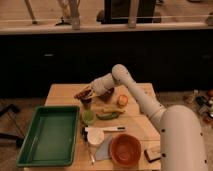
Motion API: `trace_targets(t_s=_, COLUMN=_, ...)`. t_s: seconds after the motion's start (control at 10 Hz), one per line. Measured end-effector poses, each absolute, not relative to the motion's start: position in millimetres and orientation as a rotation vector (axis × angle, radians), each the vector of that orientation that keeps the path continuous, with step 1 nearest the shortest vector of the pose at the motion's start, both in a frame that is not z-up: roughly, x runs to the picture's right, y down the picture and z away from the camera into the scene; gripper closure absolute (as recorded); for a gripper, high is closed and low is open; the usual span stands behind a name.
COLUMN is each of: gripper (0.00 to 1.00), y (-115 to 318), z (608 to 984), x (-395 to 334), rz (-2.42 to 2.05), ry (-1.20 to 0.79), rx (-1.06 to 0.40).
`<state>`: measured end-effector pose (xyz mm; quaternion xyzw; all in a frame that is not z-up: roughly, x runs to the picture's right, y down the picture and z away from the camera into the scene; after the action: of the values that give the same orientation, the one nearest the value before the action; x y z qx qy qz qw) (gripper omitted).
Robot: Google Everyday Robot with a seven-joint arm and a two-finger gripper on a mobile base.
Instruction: Place grapes in metal cup
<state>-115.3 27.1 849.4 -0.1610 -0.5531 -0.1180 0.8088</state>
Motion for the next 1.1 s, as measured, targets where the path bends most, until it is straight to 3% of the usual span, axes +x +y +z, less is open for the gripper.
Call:
trace_targets(t_s=0.2, gripper=0.38, y=27.8, z=851.9, x=-112.7, rz=-0.235, ry=-1.188, rx=-0.346)
trace_targets(t_s=0.4, gripper=0.23, y=27.5, z=852.7, x=-111.4, rz=-0.231, ry=-1.192, rx=-0.341)
trace_targets(t_s=1.1, gripper=0.20, y=18.6, z=846.7, x=-106.2, rz=-0.260, ry=-1.203, rx=-0.285)
